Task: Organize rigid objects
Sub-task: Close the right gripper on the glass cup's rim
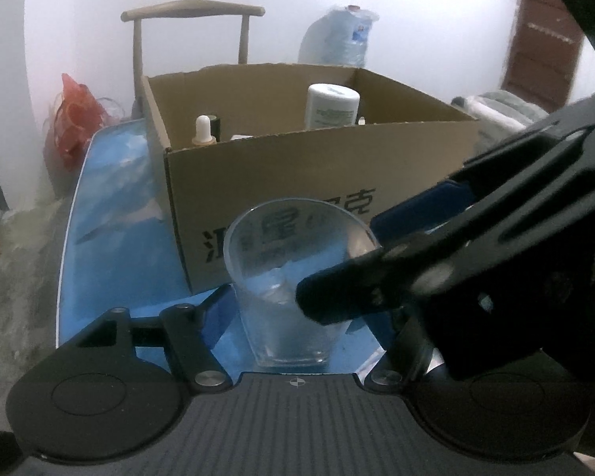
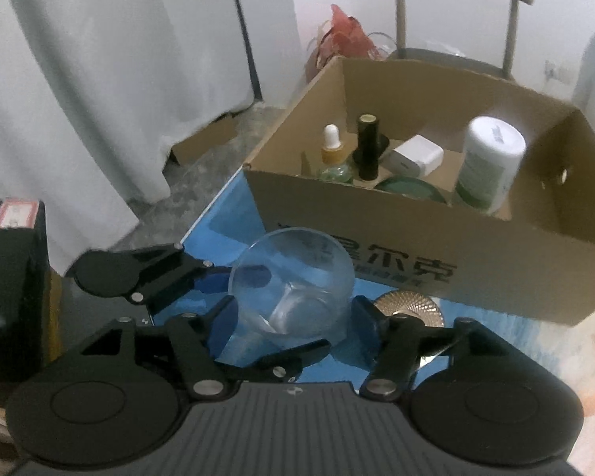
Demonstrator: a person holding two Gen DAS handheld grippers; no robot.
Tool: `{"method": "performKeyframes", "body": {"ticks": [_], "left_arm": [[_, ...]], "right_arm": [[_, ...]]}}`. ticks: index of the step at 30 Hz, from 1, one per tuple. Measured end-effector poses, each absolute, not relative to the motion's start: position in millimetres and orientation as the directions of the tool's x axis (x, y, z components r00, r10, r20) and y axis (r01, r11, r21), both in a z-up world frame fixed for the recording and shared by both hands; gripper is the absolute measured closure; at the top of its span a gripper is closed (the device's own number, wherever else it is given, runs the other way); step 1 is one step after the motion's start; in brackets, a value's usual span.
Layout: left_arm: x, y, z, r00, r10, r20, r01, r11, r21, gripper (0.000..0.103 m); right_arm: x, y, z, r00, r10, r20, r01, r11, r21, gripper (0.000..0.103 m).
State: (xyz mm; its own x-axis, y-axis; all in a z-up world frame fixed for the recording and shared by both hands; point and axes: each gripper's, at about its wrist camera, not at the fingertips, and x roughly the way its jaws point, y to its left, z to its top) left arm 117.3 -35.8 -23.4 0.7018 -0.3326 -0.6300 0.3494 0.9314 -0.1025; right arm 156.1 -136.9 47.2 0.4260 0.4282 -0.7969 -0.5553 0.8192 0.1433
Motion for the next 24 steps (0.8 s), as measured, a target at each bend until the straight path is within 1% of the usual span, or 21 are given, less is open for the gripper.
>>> {"method": "performKeyframes", "body": {"ticks": [2,5,7,11,16,21,24], "left_arm": [[119,-34,-24,0.701,-0.335,-0.629,0.350,0.931,-0.106,0.030],[122,-31,-26,0.699,-0.344,-0.627,0.351,0.929,-0.118,0.029],[124,-30,-28,0.698,-0.343,-0.629,0.349,0.929,-0.119,0.029],[129,-28,-32,0.691,-0.347,-0.634,0.343,0.930,-0.134,0.029],[132,-24,-34,0.687,-0.362,-0.630,0.343,0.926,-0.158,0.034],[128,-26,-32,0.687,-0.366,-0.628,0.353,0.923,-0.152,0.035],[119,-28,-20,0.696,-0.363,-0.619,0.360,0.923,-0.137,0.035]], "right_arm": [[158,-128,46,0.429,0.407,-0.806,-0.572,0.814,0.107,0.030],[161,-120,44,0.423,0.392,-0.817,-0.592,0.802,0.079,0.026],[164,-115,41,0.416,0.388,-0.822,-0.602,0.795,0.070,0.025],[174,-110,35,0.393,0.389,-0.833,-0.609,0.789,0.081,0.024],[184,-112,25,0.375,0.419,-0.827,-0.595,0.793,0.132,0.024],[183,-116,27,0.381,0.434,-0.816,-0.579,0.800,0.156,0.024],[175,-121,37,0.394,0.451,-0.801,-0.577,0.800,0.166,0.024]]}}
